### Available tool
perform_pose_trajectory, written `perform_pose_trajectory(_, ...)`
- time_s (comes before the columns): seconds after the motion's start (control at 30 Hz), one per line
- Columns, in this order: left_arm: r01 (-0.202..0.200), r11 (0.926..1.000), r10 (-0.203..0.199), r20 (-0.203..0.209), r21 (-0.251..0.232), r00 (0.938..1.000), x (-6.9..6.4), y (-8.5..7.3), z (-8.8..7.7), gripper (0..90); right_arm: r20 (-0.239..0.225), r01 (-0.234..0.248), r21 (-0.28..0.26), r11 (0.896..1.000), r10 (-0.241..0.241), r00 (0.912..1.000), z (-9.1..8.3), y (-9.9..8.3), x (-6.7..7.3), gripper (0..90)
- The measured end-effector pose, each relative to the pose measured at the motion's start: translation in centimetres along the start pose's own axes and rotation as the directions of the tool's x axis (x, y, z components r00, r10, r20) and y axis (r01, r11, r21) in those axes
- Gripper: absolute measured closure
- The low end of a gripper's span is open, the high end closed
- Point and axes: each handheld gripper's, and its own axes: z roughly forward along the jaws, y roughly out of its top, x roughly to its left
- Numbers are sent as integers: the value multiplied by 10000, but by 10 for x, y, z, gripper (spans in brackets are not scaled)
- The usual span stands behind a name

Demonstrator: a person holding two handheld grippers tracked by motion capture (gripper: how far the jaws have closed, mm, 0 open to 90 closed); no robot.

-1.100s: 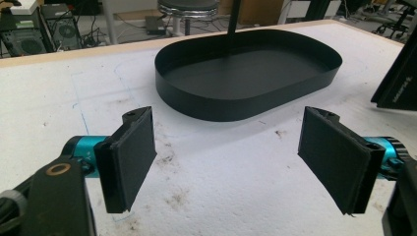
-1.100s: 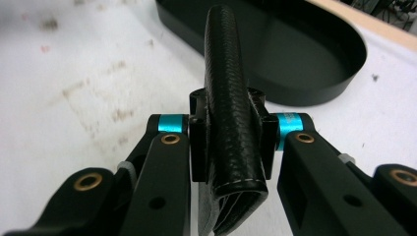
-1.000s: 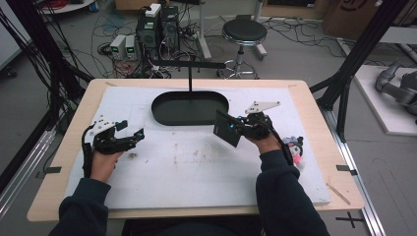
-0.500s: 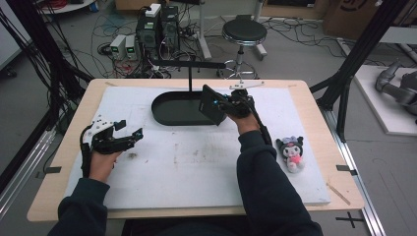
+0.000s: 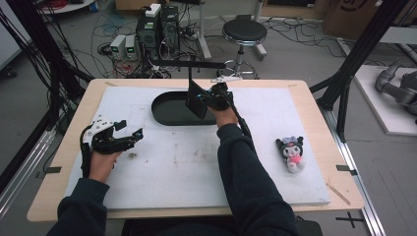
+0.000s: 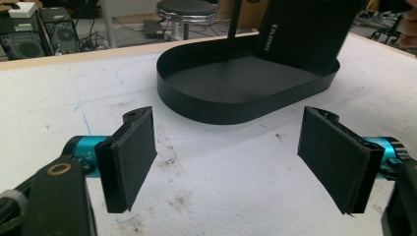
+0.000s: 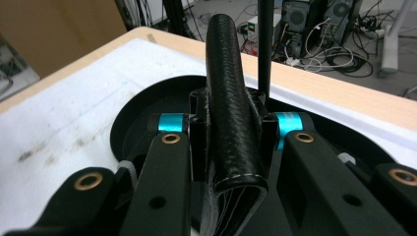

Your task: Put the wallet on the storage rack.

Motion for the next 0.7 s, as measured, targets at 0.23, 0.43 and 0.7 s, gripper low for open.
perform_pose_trajectory(0.23,-1,10000,1,64,2,10000,-1,0,0,220,-22,-1035,-291,9942,1035,9946,22,-3,-2,759)
perform_pose_trajectory(0.43,17,10000,-17,47,8,10000,0,0,-1,220,326,-1145,-299,9930,1154,9928,39,-8,2,758)
perform_pose_trajectory(0.7,58,10000,-58,-14,-28,10000,2,-2,-5,224,1421,-516,520,9973,438,9889,43,-13,-5,720)
